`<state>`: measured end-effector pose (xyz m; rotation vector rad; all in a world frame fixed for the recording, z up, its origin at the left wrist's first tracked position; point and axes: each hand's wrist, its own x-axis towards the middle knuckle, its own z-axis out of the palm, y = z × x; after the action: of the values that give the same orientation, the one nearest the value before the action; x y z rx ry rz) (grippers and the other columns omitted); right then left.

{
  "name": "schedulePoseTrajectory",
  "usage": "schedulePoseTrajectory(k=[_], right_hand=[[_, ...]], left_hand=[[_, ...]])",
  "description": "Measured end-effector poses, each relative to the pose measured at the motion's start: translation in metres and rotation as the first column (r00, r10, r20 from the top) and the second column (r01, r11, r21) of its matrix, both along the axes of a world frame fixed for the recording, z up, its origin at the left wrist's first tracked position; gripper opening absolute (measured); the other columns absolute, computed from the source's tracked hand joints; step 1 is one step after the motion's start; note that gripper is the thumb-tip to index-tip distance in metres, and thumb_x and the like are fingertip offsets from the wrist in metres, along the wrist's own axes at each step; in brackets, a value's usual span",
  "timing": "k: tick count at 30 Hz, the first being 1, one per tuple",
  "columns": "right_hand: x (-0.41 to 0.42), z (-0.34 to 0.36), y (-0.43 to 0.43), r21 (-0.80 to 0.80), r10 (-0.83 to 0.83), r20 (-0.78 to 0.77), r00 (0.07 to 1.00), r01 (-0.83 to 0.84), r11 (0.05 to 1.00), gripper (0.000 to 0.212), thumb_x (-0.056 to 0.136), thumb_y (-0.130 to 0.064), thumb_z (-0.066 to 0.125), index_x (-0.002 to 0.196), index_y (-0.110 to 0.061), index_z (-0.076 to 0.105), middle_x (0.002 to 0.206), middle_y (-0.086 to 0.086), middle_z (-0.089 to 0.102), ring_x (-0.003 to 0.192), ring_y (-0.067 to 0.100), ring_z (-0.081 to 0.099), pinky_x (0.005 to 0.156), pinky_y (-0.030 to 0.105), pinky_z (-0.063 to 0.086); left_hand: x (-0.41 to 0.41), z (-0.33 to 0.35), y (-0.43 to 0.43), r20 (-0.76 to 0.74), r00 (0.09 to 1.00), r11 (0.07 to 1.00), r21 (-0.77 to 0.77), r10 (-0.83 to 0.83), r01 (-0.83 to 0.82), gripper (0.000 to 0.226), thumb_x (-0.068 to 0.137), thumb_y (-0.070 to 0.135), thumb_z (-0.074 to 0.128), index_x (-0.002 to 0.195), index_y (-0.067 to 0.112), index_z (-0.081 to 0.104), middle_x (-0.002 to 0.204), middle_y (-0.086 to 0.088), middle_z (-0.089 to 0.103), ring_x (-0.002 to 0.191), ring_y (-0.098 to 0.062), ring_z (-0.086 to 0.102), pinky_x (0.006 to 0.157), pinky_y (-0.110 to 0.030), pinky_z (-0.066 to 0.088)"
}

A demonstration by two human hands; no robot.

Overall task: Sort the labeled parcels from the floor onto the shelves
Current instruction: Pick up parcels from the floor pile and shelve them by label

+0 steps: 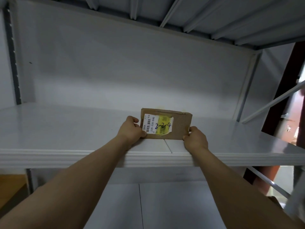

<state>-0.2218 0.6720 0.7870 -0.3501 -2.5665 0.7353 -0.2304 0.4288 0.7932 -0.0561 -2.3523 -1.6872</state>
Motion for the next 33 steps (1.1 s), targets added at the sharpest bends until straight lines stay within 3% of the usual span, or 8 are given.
schedulePoseTrajectory(k=[4, 13, 16, 18, 21, 25, 30, 33], right_hand=[[-0.006, 0.011, -0.001, 0.08, 0.03, 0.101, 0.994, -0.038, 0.996, 0.028, 0.096, -0.028, 0.06, 0.121, -0.017, 0.058, 0.121, 0.004, 0.065, 0.112, 0.029, 0.06, 0.094, 0.037, 0.044], [-0.03, 0.011, -0.001, 0.051, 0.041, 0.06, 0.997, -0.044, 0.998, 0.025, 0.097, -0.024, 0.059, 0.121, -0.016, 0.063, 0.119, 0.008, 0.067, 0.108, 0.028, 0.061, 0.083, 0.032, 0.047], [-0.033, 0.008, 0.004, -0.001, 0.061, 0.069, 0.996, -0.061, 0.998, 0.039, 0.097, -0.024, 0.062, 0.134, -0.011, 0.059, 0.134, 0.01, 0.062, 0.121, 0.029, 0.058, 0.095, 0.033, 0.046], [-0.029, 0.008, 0.005, -0.108, 0.035, 0.034, 0.999, -0.031, 0.994, 0.049, 0.097, -0.022, 0.062, 0.143, -0.007, 0.051, 0.143, 0.012, 0.056, 0.13, 0.029, 0.052, 0.105, 0.032, 0.04], [-0.017, 0.01, 0.003, -0.286, -0.055, -0.097, 0.994, 0.025, 0.958, 0.048, 0.097, -0.006, 0.054, 0.145, -0.008, 0.047, 0.142, 0.014, 0.056, 0.13, 0.03, 0.053, 0.107, 0.03, 0.039], [0.004, 0.017, -0.026, -0.412, -0.161, -0.23, 0.96, 0.054, 0.91, 0.031, 0.093, -0.007, 0.053, 0.124, -0.011, 0.052, 0.123, 0.013, 0.063, 0.115, 0.035, 0.059, 0.096, 0.038, 0.048], [0.031, 0.027, -0.096, -0.386, -0.022, -0.241, 0.97, -0.075, 0.92, 0.009, 0.093, -0.01, 0.054, 0.096, -0.018, 0.054, 0.115, 0.011, 0.065, 0.11, 0.034, 0.061, 0.077, 0.029, 0.042], [0.055, 0.033, -0.139, -0.33, 0.051, -0.263, 0.963, -0.139, 0.934, 0.014, 0.091, -0.004, 0.05, 0.089, -0.018, 0.052, 0.107, 0.008, 0.065, 0.104, 0.03, 0.061, 0.076, 0.027, 0.039]], left_hand=[[-0.002, -0.001, -0.001, -0.044, 0.995, 0.992, -0.086, 0.092, -0.095, 0.034, 0.073, 0.002, 0.075, 0.095, 0.017, 0.054, 0.1, -0.004, 0.069, 0.097, -0.025, 0.066, 0.089, -0.043, 0.055], [-0.021, 0.003, 0.003, -0.095, 0.986, 0.953, -0.257, 0.14, -0.161, 0.034, 0.081, 0.008, 0.073, 0.111, 0.012, 0.059, 0.106, -0.003, 0.065, 0.102, -0.024, 0.061, 0.083, -0.031, 0.047], [-0.022, 0.003, 0.003, -0.047, 0.988, 0.967, -0.2, 0.15, -0.157, 0.051, 0.081, 0.01, 0.073, 0.127, 0.012, 0.052, 0.118, -0.006, 0.06, 0.11, -0.027, 0.06, 0.093, -0.036, 0.05], [-0.017, 0.005, 0.004, -0.011, 0.987, 0.981, -0.104, 0.16, -0.161, 0.066, 0.081, 0.012, 0.07, 0.14, 0.014, 0.04, 0.134, -0.011, 0.045, 0.116, -0.031, 0.056, 0.098, -0.041, 0.051], [-0.004, 0.009, 0.005, -0.059, 0.989, 0.991, 0.018, 0.135, -0.135, 0.072, 0.074, 0.019, 0.062, 0.14, 0.018, 0.033, 0.137, -0.011, 0.034, 0.121, -0.033, 0.049, 0.101, -0.048, 0.048], [0.016, 0.012, 0.006, -0.134, 0.985, 0.994, 0.011, 0.11, -0.109, 0.064, 0.076, 0.021, 0.06, 0.135, 0.019, 0.035, 0.132, -0.006, 0.037, 0.118, -0.027, 0.05, 0.098, -0.047, 0.05], [0.044, 0.021, 0.0, -0.223, 0.973, 0.985, -0.15, 0.051, -0.086, 0.026, 0.085, 0.013, 0.057, 0.111, 0.014, 0.053, 0.112, -0.006, 0.061, 0.099, -0.024, 0.061, 0.079, -0.032, 0.052], [0.071, 0.021, -0.021, -0.262, 0.965, 0.977, -0.2, 0.021, -0.075, 0.012, 0.088, 0.014, 0.055, 0.096, 0.016, 0.063, 0.1, -0.004, 0.07, 0.094, -0.025, 0.064, 0.077, -0.029, 0.05]])
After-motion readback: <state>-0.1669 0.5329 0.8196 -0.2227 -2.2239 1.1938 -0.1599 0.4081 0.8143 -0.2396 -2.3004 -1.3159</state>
